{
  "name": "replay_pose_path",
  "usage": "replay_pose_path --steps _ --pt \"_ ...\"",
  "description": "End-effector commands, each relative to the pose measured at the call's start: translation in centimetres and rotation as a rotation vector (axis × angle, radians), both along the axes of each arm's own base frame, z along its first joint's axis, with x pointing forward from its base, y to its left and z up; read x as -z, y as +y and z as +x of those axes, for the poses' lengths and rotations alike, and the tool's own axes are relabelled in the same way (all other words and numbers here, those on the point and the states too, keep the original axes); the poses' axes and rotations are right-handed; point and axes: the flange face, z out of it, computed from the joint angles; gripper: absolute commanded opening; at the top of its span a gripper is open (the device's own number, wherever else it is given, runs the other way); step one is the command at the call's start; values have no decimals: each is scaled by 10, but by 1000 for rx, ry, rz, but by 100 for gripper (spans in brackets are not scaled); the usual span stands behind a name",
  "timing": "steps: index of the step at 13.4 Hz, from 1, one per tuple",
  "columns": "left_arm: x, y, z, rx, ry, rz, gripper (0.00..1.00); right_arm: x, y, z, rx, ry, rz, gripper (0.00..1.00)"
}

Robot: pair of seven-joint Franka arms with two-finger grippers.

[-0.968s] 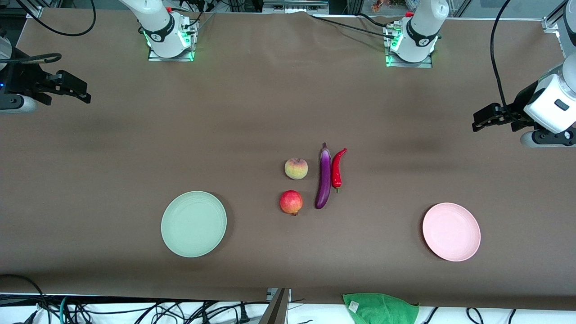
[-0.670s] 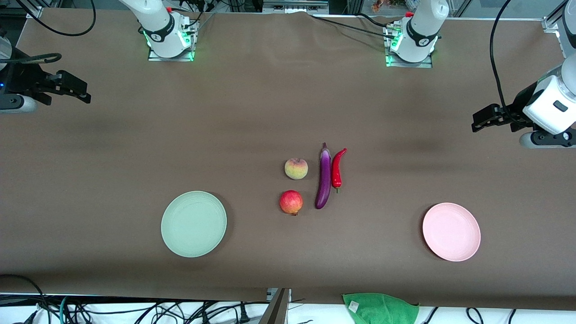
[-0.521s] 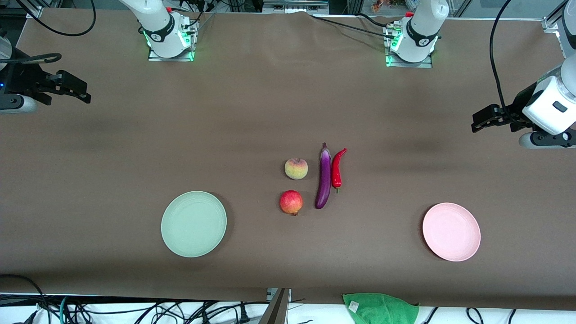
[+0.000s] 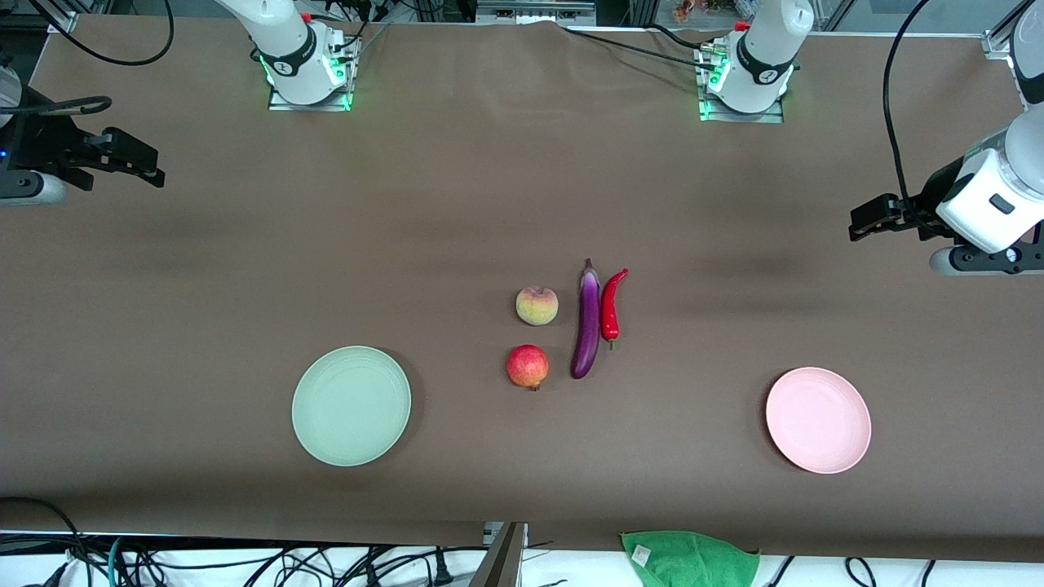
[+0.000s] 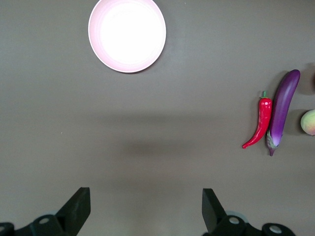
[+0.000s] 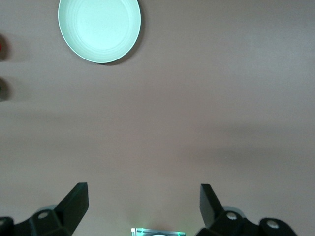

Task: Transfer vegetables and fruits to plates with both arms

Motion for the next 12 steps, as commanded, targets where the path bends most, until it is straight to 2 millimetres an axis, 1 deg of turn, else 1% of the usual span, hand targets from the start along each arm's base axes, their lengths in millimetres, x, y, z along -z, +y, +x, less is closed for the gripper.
replay_pose_path --steps 1,9,10,11,12 --pt "-3 -2 -1 17 7 -6 100 -8 0 -3 -8 -4 12 100" --pt "-4 -10 -1 30 5 -17 100 -6 1 -2 -10 1 8 100" --pt "-4 -13 -1 35 3 -17 100 -6 2 -2 -11 1 8 100" --pt "1 -23 0 46 9 -14 100 -6 2 -2 -11 1 10 100" --pt "4 -25 2 41 11 -17 100 -6 2 -2 -11 1 10 100"
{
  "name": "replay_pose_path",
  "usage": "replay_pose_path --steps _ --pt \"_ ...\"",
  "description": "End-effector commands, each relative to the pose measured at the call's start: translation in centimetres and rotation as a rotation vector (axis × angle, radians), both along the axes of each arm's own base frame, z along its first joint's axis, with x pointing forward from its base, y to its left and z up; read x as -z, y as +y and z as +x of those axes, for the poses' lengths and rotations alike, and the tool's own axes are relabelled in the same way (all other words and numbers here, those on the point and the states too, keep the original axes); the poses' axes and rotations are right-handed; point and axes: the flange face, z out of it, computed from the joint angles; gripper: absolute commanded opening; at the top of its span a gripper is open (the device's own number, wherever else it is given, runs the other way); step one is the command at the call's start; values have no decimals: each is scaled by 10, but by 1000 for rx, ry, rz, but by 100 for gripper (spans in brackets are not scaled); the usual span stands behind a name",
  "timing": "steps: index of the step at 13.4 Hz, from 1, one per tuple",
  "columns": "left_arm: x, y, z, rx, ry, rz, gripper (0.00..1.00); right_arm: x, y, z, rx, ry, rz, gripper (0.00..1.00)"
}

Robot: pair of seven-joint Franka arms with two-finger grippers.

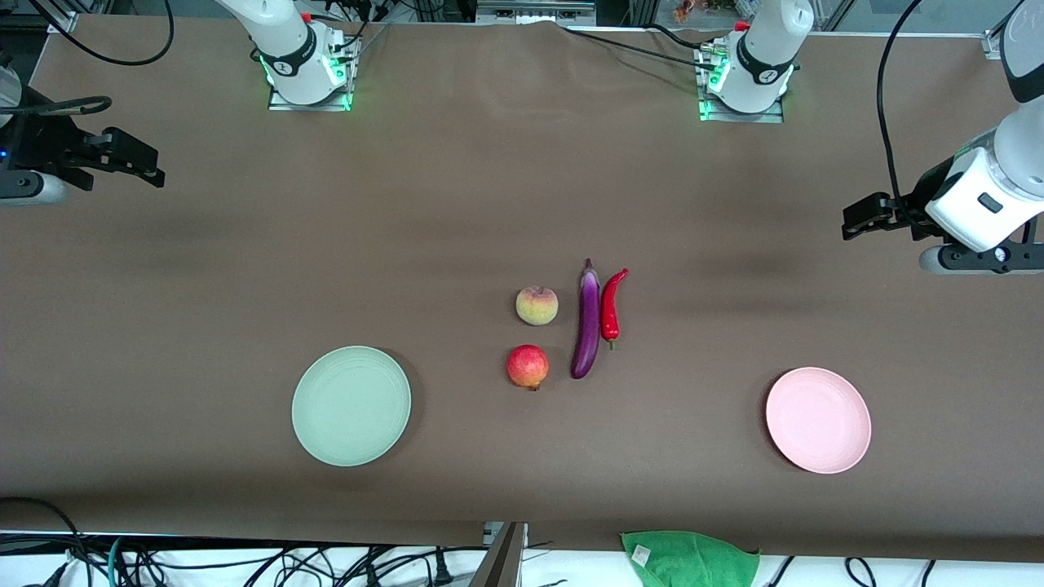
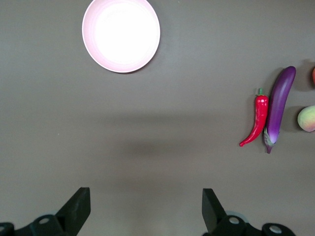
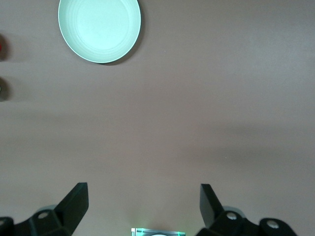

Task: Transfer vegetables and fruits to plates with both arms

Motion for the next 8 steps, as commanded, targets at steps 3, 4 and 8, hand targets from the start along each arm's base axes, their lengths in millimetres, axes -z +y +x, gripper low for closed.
replay_pose_path --steps 3,4,8 --pt "19 -15 9 8 37 -48 100 -6 1 -2 -10 1 10 100" --pt "24 -16 13 7 36 -50 100 -6 1 -2 -10 1 11 100" --pt "53 -33 34 6 5 -98 100 -6 1 -2 -10 1 13 100"
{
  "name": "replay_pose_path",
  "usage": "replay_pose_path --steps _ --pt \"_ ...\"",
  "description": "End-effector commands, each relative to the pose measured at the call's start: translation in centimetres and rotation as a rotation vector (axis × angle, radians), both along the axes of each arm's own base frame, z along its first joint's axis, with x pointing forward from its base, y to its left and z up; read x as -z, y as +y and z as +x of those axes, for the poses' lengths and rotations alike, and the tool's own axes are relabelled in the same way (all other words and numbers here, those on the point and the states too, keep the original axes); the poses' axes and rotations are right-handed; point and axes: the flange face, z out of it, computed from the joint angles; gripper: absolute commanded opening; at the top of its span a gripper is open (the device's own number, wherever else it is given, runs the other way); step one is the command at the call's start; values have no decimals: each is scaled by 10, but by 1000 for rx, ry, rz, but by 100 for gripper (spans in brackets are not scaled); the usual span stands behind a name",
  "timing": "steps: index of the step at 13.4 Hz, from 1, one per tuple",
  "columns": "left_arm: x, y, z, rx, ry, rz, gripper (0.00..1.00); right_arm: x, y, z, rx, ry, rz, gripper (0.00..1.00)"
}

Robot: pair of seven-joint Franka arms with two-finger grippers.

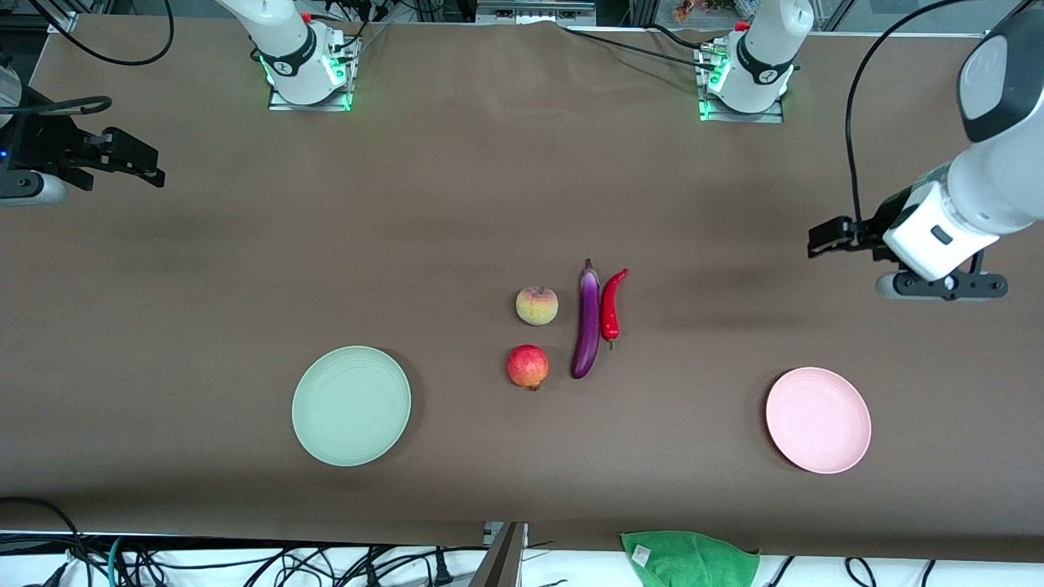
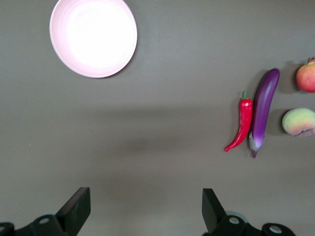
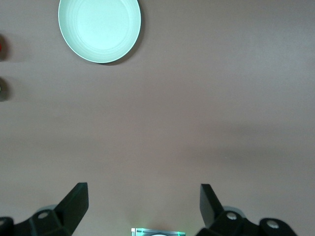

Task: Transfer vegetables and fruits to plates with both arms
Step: 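Move the left gripper over the red chili pepper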

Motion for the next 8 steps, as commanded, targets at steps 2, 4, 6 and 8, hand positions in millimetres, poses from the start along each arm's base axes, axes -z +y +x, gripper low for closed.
replay_pose_path --steps 2,4,6,8 --pt "30 -39 13 -8 18 -39 100 -6 0 -2 -8 1 13 100" --pt "38 -68 21 -27 -35 -38 100 -6 0 -2 -8 1 13 100" --pt "63 -106 23 -14 -32 -28 100 -6 0 -2 -8 2 13 100" --pt "90 -131 29 -9 -44 -29 100 -6 0 -2 -8 2 13 100"
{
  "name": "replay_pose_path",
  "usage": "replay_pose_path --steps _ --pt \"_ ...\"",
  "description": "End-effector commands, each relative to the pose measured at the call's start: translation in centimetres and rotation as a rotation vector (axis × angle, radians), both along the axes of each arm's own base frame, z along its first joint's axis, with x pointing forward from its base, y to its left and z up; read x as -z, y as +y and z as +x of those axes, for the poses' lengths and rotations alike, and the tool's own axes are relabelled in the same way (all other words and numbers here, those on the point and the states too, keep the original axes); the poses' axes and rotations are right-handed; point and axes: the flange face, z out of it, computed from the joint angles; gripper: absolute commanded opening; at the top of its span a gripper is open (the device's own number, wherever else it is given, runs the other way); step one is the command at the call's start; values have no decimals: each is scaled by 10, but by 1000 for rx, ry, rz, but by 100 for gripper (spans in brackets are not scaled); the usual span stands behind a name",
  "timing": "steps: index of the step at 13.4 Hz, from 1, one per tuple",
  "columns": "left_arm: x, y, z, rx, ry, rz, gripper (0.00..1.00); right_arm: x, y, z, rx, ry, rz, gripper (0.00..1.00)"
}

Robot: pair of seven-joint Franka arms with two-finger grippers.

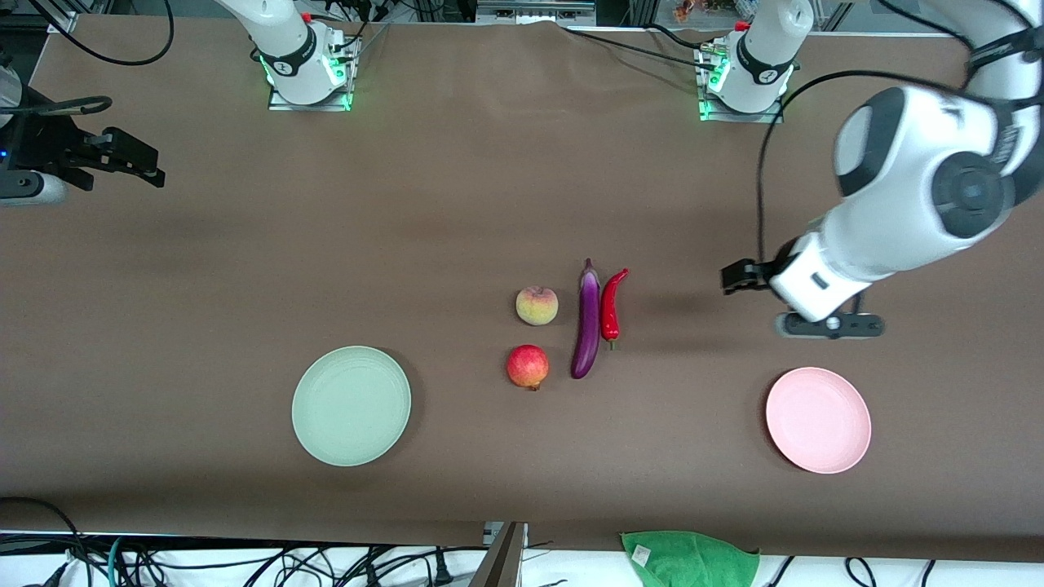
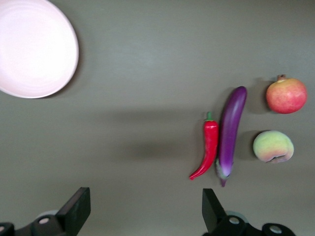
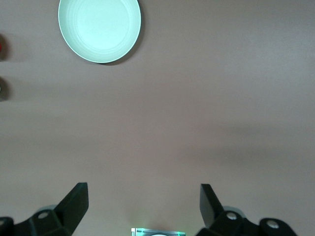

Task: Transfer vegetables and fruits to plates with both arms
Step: 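Move the left gripper over the red chili pepper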

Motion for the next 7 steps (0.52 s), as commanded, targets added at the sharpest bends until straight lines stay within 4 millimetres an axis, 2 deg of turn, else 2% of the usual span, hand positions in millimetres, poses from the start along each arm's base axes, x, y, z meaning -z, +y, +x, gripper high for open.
replay_pose_path --steps 1,4,5,7 --pt "30 -32 8 6 -14 -11 100 -6 0 -2 -8 2 14 100" --pt "79 -61 7 46 28 7 100 -6 0 -2 -8 2 14 100" --pt "98 -65 7 50 51 15 100 -6 0 -2 -8 2 14 100" --pt "124 -89 5 79 40 9 100 -6 0 -2 -8 2 14 100"
